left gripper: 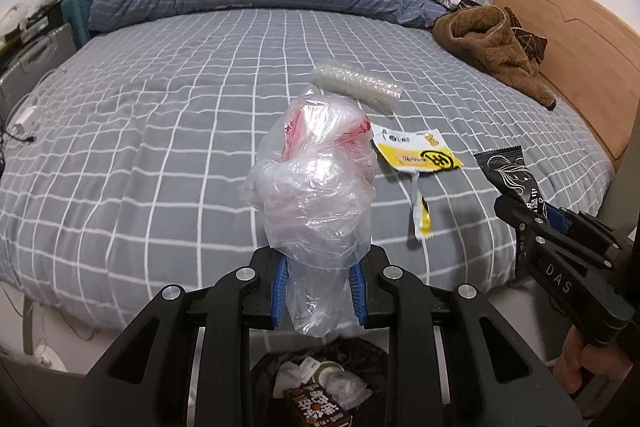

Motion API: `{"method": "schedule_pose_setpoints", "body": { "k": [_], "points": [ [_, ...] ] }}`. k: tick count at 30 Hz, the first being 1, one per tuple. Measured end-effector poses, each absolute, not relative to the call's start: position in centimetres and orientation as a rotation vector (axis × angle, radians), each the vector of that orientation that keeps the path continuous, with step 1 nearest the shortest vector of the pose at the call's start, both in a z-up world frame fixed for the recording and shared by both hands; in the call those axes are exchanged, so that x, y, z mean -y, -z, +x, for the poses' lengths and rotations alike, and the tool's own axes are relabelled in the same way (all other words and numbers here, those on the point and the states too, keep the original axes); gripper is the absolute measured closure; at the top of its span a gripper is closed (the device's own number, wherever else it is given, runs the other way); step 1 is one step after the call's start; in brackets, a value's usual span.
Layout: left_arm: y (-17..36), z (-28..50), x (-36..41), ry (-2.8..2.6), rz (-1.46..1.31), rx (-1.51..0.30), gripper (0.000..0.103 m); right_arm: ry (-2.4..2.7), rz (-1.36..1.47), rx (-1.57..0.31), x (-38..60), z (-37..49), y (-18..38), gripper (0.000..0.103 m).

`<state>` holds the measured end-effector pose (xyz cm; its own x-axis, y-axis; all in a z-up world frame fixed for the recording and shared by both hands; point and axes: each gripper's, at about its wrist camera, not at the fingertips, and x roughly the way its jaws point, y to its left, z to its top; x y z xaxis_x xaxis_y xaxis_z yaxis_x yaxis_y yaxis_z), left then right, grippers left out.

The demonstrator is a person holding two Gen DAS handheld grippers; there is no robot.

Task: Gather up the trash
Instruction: 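Carry the plastic bag and black packet off the bed over the black bin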

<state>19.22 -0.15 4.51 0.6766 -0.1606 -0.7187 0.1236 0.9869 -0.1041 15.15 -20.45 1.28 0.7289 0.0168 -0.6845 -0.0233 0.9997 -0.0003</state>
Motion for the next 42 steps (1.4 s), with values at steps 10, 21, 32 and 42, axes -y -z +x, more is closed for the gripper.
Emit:
{"method": "schedule_pose_setpoints", "body": {
  "k": [10, 21, 32, 42],
  "points": [
    [-4.6, 14.7, -0.5, 0.17, -0.071, -0.813, 0.078, -0.055, -0.005, -0.761, 18.9, 11.0, -1.2, 0.075],
    [-3.4, 10.1, -1.9, 0.161, -0.108, -0.848, 0.078, -0.117, -0.01, -0.794, 16.3, 6.5, 0.0, 0.075],
    [-0.4, 6.5, -3.7, 0.119, -0.103, -0.936, 0.078, -0.151, -0.015, -0.873, 14.1, 3.9, 2.8, 0.075],
    [5.9, 6.7, -5.3, 0.083, -0.102, -1.058, 0.078, -0.166, -0.045, -1.002, 12.7, 3.5, 8.1, 0.075]
  ]
}}
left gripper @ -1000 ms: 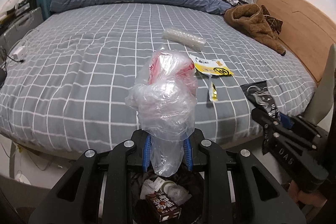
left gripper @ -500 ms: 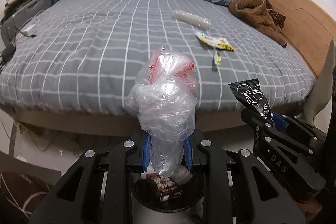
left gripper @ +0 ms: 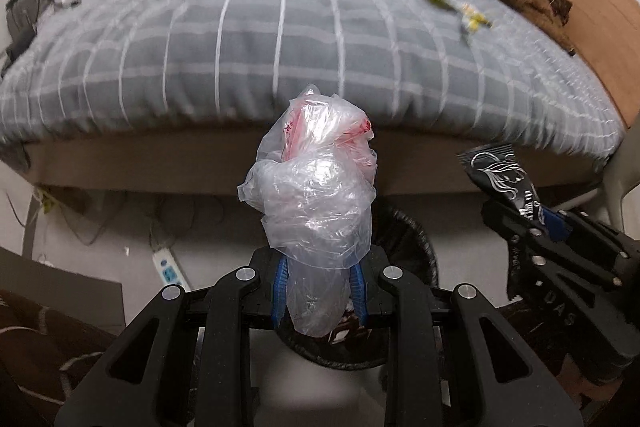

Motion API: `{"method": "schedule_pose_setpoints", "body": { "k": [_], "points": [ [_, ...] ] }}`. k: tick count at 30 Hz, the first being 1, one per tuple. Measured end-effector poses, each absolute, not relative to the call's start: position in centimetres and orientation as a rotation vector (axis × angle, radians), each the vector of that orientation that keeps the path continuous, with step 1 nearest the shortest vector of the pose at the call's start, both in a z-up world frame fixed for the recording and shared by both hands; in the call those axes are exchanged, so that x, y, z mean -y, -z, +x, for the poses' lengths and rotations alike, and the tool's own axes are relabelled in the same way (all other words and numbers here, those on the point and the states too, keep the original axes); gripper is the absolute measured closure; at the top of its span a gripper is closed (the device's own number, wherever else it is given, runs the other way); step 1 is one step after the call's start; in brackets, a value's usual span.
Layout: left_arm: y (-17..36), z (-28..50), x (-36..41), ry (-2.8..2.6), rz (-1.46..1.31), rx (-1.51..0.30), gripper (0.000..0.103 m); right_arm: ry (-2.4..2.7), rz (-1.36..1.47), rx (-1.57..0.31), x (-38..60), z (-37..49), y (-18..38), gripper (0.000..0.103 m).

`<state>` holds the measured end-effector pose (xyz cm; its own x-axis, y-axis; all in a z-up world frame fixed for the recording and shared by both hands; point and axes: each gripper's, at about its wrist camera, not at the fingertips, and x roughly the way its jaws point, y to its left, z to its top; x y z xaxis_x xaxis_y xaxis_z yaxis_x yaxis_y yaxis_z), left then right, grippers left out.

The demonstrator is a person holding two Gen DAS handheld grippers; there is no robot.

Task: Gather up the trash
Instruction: 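Carry the plastic bag and black packet off the bed over the black bin, then open the right tool to drop the black packet into the bin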

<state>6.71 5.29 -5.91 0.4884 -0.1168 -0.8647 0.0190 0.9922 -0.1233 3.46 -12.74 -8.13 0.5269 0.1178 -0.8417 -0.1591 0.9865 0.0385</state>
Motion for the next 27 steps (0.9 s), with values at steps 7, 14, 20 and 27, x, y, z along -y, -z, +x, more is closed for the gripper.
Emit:
{"method": "schedule_pose_setpoints", "body": {
  "k": [7, 14, 20, 27],
  "points": [
    [9.7, 7.9, -6.8, 0.045, -0.121, -1.124, 0.079, -0.168, -0.033, -1.102, 12.6, 5.1, 12.2, 0.075],
    [12.6, 8.5, -8.0, 0.022, -0.12, -1.159, 0.079, -0.209, -0.073, -1.174, 10.3, 6.8, 15.3, 0.075],
    [14.4, 8.6, -9.7, -0.007, -0.123, -1.19, 0.079, -0.22, -0.091, -1.261, 8.4, 7.5, 18.1, 0.075],
    [15.3, 8.4, -11.4, -0.042, -0.144, -1.211, 0.079, -0.21, -0.101, -1.306, 6.5, 8.2, 19.6, 0.066]
  ]
}}
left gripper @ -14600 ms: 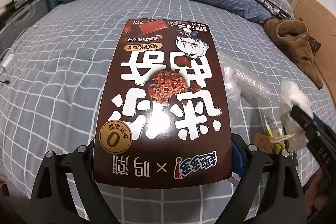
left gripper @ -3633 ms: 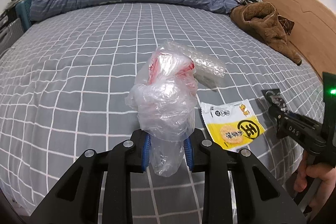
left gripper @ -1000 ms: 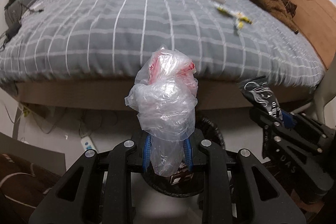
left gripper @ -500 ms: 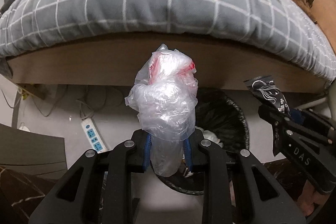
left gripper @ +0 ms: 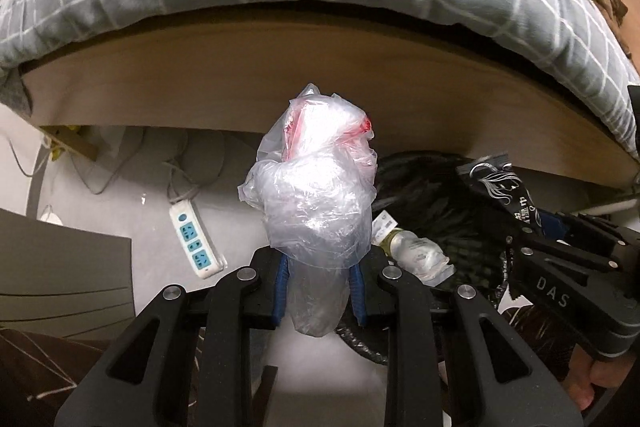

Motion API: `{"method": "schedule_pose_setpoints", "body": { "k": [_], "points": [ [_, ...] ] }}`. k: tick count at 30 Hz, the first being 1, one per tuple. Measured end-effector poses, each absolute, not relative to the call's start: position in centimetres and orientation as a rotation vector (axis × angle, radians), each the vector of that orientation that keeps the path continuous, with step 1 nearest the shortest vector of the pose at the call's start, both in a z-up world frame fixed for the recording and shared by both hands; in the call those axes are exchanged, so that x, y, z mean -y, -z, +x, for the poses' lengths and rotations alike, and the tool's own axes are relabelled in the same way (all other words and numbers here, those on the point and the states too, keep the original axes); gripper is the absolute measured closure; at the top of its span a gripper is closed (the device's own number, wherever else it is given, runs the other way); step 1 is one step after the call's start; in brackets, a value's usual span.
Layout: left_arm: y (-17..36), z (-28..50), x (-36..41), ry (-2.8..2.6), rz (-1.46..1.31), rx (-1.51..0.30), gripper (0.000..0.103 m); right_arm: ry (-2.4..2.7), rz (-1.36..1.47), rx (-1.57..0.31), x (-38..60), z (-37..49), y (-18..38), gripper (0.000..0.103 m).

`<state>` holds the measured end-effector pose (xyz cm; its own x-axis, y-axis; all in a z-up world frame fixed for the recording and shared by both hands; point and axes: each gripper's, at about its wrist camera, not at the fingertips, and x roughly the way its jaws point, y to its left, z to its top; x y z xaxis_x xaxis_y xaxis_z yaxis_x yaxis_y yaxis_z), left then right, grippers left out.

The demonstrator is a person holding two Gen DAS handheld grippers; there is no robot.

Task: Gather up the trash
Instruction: 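Open the right tool to drop the black packet into the bin, then open the left tool to drop the clear plastic bag into the bin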

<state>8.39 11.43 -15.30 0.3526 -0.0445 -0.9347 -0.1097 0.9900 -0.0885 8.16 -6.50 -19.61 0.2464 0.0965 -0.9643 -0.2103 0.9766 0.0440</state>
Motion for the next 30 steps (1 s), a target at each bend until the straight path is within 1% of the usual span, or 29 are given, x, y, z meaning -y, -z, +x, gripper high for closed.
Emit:
{"method": "schedule_pose_setpoints", "body": {
  "k": [1, 2, 4, 6, 7, 9, 11, 17, 21, 30],
  "points": [
    [15.4, 8.3, -11.7, -0.044, -0.149, -1.212, 0.079, -0.198, -0.105, -1.309, 6.4, 8.2, 19.8, 0.063],
    [15.4, 8.3, -11.8, -0.046, -0.149, -1.213, 0.079, -0.192, -0.101, -1.31, 6.5, 8.3, 19.9, 0.057],
    [15.5, 8.4, -11.9, -0.049, -0.151, -1.216, 0.079, -0.187, -0.099, -1.307, 6.5, 8.4, 20.1, 0.054],
    [15.6, 8.7, -12.1, -0.057, -0.153, -1.227, 0.079, -0.19, -0.113, -1.297, 6.5, 8.2, 20.0, 0.046],
    [15.7, 9.2, -12.3, -0.056, -0.161, -1.226, 0.079, -0.188, -0.117, -1.294, 6.3, 8.2, 20.0, 0.04],
    [15.5, 9.5, -12.0, -0.048, -0.172, -1.222, 0.079, -0.17, -0.114, -1.283, 7.0, 8.1, 19.8, 0.034],
    [15.2, 9.6, -11.1, -0.033, -0.165, -1.219, 0.079, -0.162, -0.111, -1.273, 8.0, 8.0, 19.3, 0.026],
    [14.8, 10.3, -8.0, 0.008, -0.152, -1.217, 0.079, -0.087, -0.094, -1.236, 12.2, 7.1, 18.5, 0.013],
    [14.9, 10.4, -5.2, 0.048, -0.13, -1.222, 0.079, -0.042, -0.085, -1.215, 15.2, 6.6, 18.1, 0.009],
    [16.5, 10.7, -0.7, 0.111, -0.071, -1.269, 0.079, 0.022, -0.05, -1.181, 19.7, 5.9, 17.3, 0.009]
  ]
}}
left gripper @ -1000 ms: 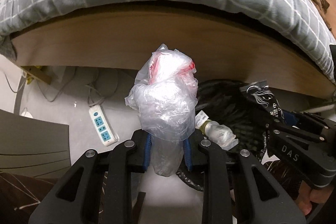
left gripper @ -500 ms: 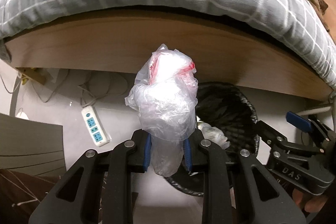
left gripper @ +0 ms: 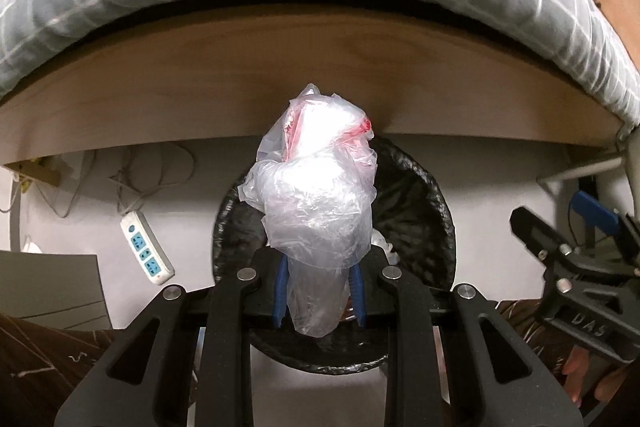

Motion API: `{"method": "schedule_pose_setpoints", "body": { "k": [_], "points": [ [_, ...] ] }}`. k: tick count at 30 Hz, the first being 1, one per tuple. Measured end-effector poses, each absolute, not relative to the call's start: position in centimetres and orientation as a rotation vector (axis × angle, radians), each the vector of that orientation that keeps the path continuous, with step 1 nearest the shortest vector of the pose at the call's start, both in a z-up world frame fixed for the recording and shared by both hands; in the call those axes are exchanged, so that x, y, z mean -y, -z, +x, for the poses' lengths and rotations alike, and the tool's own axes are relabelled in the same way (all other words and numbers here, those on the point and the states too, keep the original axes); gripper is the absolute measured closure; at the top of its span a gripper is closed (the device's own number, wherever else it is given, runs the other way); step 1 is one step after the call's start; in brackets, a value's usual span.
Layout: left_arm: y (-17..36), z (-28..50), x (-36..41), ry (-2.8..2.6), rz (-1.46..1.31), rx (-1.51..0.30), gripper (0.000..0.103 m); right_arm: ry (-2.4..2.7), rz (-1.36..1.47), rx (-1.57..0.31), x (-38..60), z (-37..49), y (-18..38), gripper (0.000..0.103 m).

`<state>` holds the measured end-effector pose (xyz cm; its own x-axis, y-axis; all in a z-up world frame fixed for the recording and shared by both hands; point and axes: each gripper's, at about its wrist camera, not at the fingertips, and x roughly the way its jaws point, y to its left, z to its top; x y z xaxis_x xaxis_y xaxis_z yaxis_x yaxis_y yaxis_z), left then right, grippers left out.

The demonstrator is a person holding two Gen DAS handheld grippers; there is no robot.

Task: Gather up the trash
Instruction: 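Open the left tool to drop the clear plastic bag into the bin, then move both tools back over the bed toward the wrapper and bubble wrap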

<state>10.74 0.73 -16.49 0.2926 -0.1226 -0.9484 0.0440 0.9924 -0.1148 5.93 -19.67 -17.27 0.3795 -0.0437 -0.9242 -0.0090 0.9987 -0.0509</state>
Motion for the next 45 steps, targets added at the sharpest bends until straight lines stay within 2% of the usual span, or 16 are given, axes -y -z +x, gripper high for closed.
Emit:
{"method": "schedule_pose_setpoints", "body": {
  "k": [6, 9, 11, 12, 13, 15, 16, 19, 21, 35, 45],
  "points": [
    [17.3, 10.9, 0.1, 0.133, -0.05, -1.287, 0.079, 0.038, -0.025, -1.188, 20.6, 6.5, 17.4, 0.009],
    [17.6, 11.0, 0.0, 0.136, -0.053, -1.298, 0.075, 0.043, -0.016, -1.187, 20.6, 6.7, 17.3, 0.009],
    [17.3, 11.0, 0.0, 0.118, -0.032, -1.284, 0.058, 0.043, -0.01, -1.181, 20.7, 6.8, 17.0, 0.009],
    [17.1, 10.9, 0.0, 0.109, -0.028, -1.272, 0.041, 0.042, -0.011, -1.177, 20.6, 6.8, 16.9, 0.009],
    [16.7, 10.9, -0.1, 0.1, -0.025, -1.255, 0.033, 0.043, -0.011, -1.173, 20.7, 6.8, 16.7, 0.009],
    [16.3, 10.8, -0.1, 0.096, -0.022, -1.236, 0.029, 0.046, -0.012, -1.164, 20.7, 6.7, 16.3, 0.009],
    [16.1, 10.8, -0.1, 0.095, -0.021, -1.229, 0.022, 0.049, -0.01, -1.154, 20.8, 6.7, 16.0, 0.009],
    [15.2, 10.7, -0.4, 0.071, -0.012, -1.2, 0.01, 0.054, -0.006, -1.129, 20.9, 6.7, 15.1, 0.009],
    [14.6, 10.6, -0.5, 0.053, -0.011, -1.18, 0.006, 0.056, -0.004, -1.113, 20.9, 6.8, 14.5, 0.009],
    [6.3, 11.3, -2.4, 0.05, -0.041, -1.0, 0.006, 0.084, -0.011, -0.872, 21.3, 6.5, 6.2, 0.009],
    [2.1, 12.1, -2.7, 0.044, -0.03, -0.908, 0.006, 0.091, 0.005, -0.782, 21.7, 7.0, 2.5, 0.009]
  ]
}}
